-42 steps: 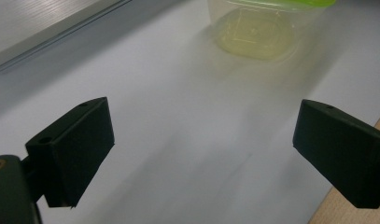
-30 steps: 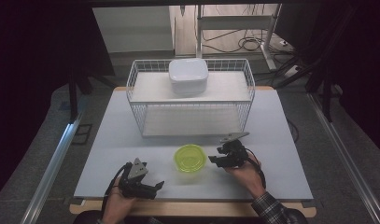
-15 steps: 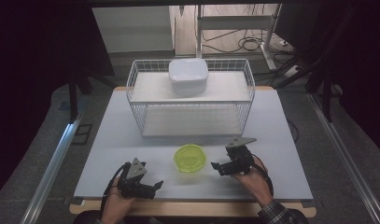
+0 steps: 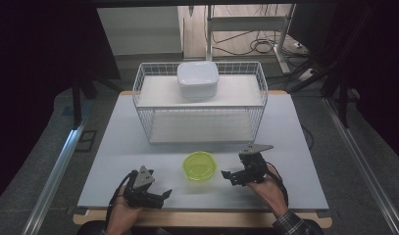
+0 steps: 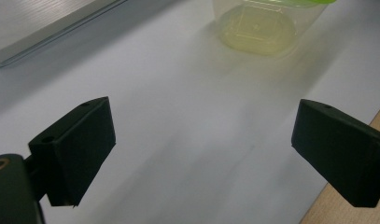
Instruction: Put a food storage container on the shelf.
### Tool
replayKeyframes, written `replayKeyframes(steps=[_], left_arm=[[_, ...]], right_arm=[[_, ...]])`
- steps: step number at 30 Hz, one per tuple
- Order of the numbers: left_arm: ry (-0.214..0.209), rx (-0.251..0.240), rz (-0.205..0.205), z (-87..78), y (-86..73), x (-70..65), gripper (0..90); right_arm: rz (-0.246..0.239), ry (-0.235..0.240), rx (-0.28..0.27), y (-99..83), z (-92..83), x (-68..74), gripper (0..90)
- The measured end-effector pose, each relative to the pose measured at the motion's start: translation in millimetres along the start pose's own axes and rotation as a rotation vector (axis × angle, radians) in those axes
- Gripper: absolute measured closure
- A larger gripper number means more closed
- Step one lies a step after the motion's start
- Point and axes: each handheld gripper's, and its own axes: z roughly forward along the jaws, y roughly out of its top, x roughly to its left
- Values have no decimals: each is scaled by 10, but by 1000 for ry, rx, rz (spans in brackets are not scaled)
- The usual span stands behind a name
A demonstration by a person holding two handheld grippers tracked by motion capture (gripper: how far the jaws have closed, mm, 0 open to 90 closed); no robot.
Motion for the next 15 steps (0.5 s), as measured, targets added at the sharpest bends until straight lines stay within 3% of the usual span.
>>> replayKeyframes(steps=[7,10,15], left_arm=[[0,0,1,3,1,-2,58],[-1,-2,3,4,3,-10,58],[2,-9,9,-1,8,-15,58]], right_arm=[[-25,-18,8,33,6,42,17],[6,-8,16,52,13,39,16],[11,-16,41,90,23,73,24]])
